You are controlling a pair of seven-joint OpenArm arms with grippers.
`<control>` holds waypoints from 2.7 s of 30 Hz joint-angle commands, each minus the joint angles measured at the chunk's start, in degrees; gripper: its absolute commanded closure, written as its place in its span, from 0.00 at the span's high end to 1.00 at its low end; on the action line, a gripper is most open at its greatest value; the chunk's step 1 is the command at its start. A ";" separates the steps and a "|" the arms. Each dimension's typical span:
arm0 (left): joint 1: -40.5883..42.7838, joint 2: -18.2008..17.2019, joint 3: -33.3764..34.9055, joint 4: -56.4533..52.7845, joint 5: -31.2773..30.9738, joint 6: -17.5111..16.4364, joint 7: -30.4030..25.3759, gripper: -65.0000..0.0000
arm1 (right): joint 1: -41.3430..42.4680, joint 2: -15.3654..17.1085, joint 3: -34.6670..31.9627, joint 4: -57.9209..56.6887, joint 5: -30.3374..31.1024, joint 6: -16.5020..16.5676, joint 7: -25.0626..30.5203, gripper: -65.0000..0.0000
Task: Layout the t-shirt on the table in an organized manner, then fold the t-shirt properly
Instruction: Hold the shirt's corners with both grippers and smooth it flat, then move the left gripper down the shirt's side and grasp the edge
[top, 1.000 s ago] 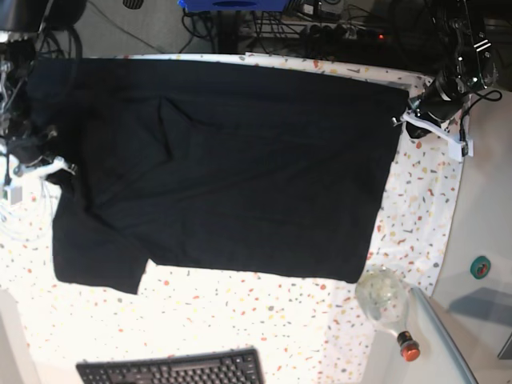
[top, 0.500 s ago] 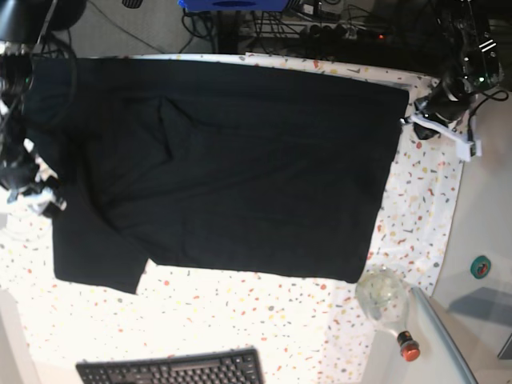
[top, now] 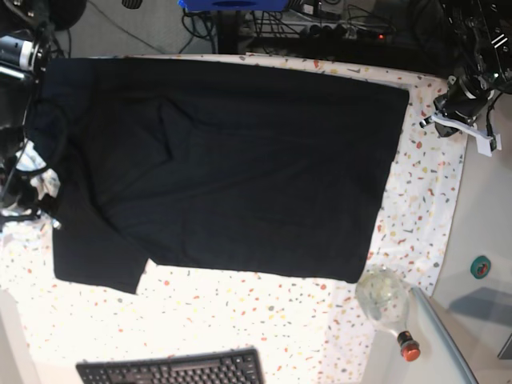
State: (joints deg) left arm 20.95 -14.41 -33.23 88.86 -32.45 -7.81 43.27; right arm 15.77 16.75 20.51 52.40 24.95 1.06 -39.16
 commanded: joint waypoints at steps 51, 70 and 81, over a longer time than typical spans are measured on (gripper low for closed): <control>-7.46 -7.43 4.62 -4.68 -0.48 -0.05 -0.85 0.25 | -2.10 -3.26 0.37 8.21 -0.47 0.57 -0.18 0.00; -39.10 -3.12 23.26 -35.36 -0.12 -0.05 -1.29 0.82 | -4.56 -4.40 0.28 18.76 -0.47 0.57 -5.55 0.00; -42.80 -1.01 28.62 -44.51 -0.12 -0.05 -1.38 0.82 | -4.47 -4.14 0.72 18.67 -0.47 0.57 -5.37 0.00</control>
State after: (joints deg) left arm -21.19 -15.84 -5.06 44.36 -31.99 -7.44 40.56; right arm 9.96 11.53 21.02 70.08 23.97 1.39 -45.47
